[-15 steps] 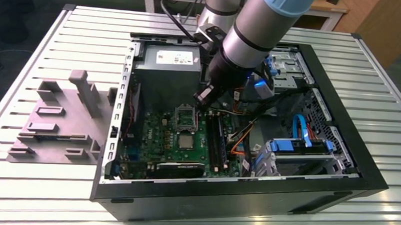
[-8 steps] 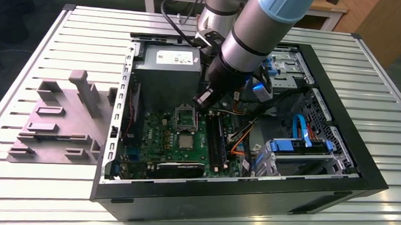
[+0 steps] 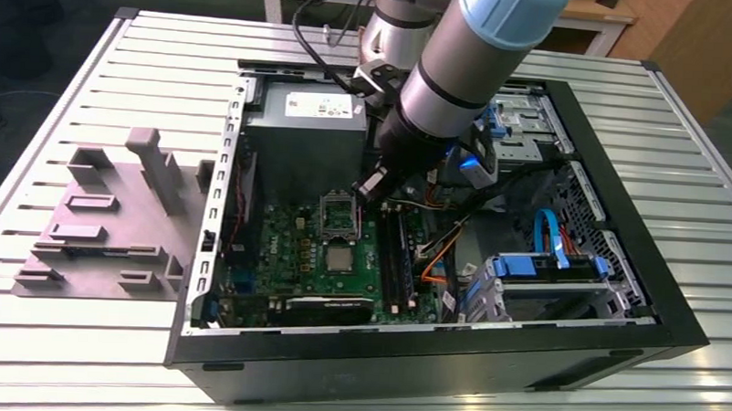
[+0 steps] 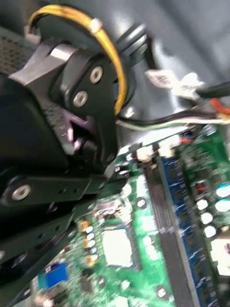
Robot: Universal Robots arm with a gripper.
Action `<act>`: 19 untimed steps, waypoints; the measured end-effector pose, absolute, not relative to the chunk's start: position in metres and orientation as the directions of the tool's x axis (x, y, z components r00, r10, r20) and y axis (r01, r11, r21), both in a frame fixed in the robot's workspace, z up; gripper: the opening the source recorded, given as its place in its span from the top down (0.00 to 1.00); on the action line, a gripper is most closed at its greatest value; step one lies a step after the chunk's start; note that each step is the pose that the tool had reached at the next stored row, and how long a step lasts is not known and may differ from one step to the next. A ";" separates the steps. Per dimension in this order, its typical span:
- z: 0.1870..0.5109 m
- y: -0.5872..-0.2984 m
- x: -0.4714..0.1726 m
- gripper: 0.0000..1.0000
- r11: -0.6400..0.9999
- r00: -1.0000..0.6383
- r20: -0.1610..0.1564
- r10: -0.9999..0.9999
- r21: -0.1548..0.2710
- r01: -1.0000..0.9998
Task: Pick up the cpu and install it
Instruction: 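Close the cpu cover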
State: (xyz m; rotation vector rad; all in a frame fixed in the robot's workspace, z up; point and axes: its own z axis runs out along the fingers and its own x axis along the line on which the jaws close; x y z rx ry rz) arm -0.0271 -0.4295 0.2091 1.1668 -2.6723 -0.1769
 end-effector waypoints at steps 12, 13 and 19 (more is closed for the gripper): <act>0.209 -0.428 -0.027 0.90 0.679 -0.662 0.152 -0.734 0.183 -0.711; 0.213 -0.428 -0.027 0.90 0.679 -0.662 0.152 -0.734 0.183 -0.711; 0.220 -0.428 -0.029 0.90 0.679 -0.662 0.152 -0.734 0.183 -0.711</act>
